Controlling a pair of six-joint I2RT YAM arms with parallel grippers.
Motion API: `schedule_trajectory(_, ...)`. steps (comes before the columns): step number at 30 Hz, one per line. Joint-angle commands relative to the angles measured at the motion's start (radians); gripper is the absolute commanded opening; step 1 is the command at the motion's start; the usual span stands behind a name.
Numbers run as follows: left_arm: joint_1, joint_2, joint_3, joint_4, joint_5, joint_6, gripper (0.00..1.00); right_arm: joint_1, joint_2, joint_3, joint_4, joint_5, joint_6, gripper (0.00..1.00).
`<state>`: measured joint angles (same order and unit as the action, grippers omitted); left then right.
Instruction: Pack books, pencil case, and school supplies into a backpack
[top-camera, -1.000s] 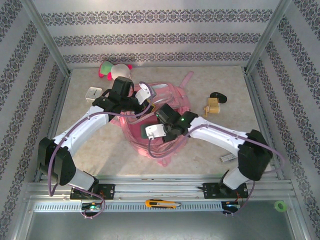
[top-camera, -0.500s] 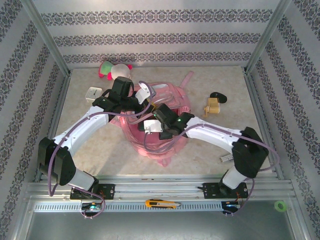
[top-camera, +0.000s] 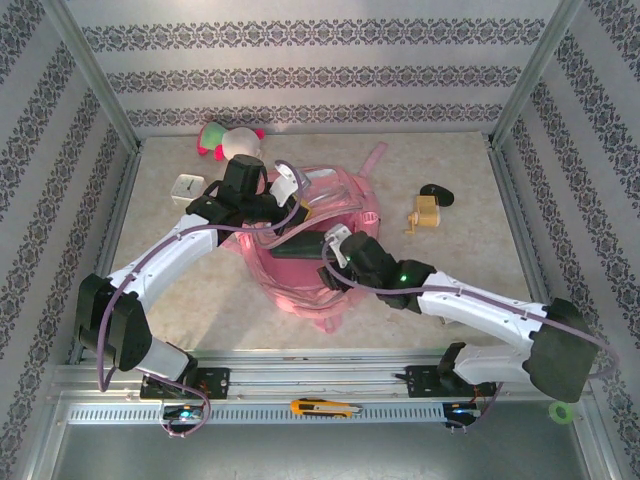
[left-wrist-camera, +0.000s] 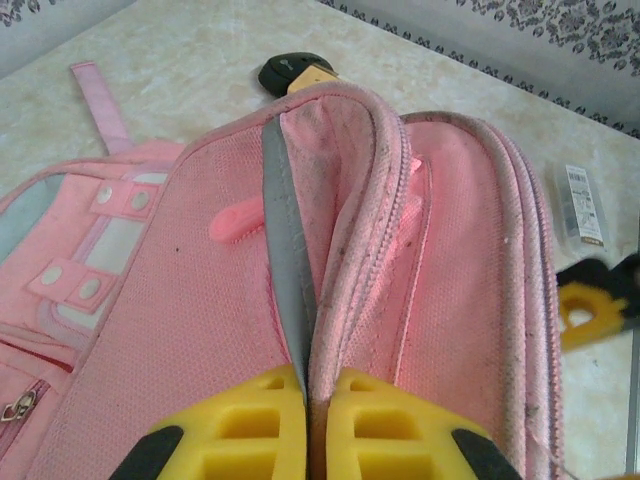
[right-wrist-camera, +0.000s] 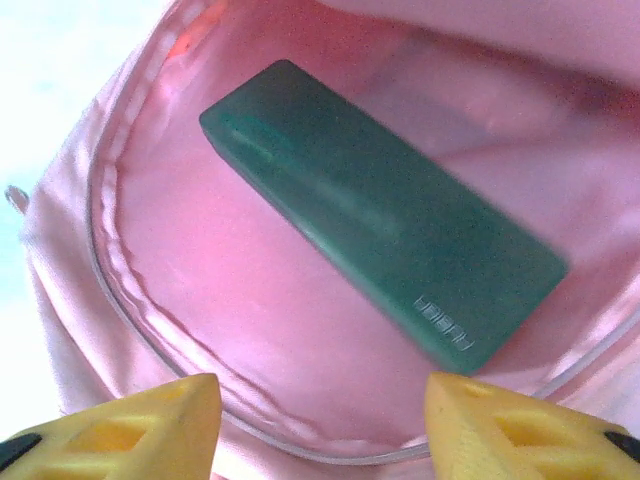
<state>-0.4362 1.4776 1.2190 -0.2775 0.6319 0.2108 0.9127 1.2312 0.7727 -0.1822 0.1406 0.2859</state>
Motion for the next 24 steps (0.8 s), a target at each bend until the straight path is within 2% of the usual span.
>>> schedule_trajectory(1, 0.013, -0.051, 0.019, 0.172, 0.037, -0.054, 0.00, 0.012, 0.030, -0.082, 0.256, 0.035, 0.550, 0.54)
schedule_trajectory(5, 0.020, -0.044, 0.039, 0.166, 0.036, -0.053, 0.00, 0.025, 0.147, -0.071, 0.363, 0.019, 0.746, 0.53)
schedule_trajectory(13, 0.025, -0.042, 0.046, 0.191, 0.050, -0.059, 0.00, 0.041, 0.418, 0.012, 0.545, 0.084, 0.990, 0.48)
schedule_trajectory(16, 0.026, -0.046, 0.045, 0.195, 0.066, -0.060, 0.00, 0.036, 0.493, 0.043, 0.610, 0.106, 0.988, 0.45)
schedule_trajectory(21, 0.028, -0.052, 0.045, 0.192, 0.097, -0.061, 0.00, -0.035, 0.594, 0.092, 0.722, 0.154, 0.936, 0.30)
schedule_trajectory(24, 0.030, -0.053, 0.042, 0.194, 0.113, -0.069, 0.00, -0.097, 0.652, 0.149, 0.787, 0.147, 0.894, 0.28)
